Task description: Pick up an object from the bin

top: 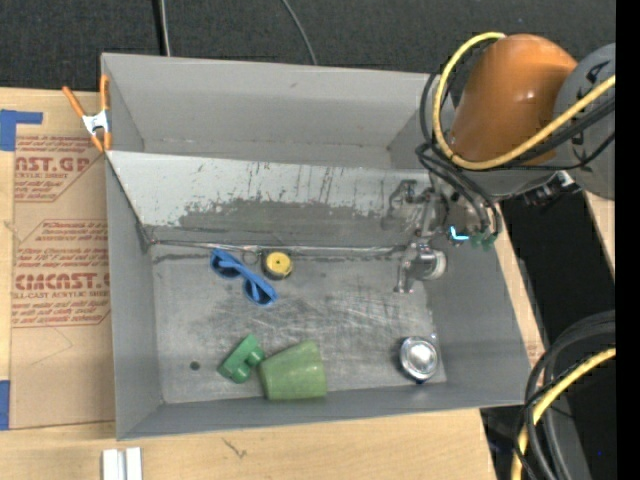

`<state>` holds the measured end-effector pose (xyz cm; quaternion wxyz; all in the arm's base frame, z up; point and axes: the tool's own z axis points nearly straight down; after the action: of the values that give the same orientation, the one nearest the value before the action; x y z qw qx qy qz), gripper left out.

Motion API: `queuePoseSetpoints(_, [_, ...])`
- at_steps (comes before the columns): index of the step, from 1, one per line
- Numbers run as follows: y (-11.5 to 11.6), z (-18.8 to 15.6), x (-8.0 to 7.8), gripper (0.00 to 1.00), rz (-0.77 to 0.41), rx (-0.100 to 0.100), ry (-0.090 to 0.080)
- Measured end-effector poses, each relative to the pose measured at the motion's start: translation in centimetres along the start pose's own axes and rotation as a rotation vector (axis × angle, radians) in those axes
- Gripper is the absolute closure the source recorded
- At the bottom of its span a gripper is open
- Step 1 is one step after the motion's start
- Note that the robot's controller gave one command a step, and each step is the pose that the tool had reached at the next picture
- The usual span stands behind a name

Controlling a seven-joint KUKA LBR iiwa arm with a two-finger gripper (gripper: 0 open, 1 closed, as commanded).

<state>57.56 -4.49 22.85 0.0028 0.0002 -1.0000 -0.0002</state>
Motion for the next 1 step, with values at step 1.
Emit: queuePoseSetpoints(1, [-4.64,15.55,8.8,0.0,-0.266,0.003,-0.028])
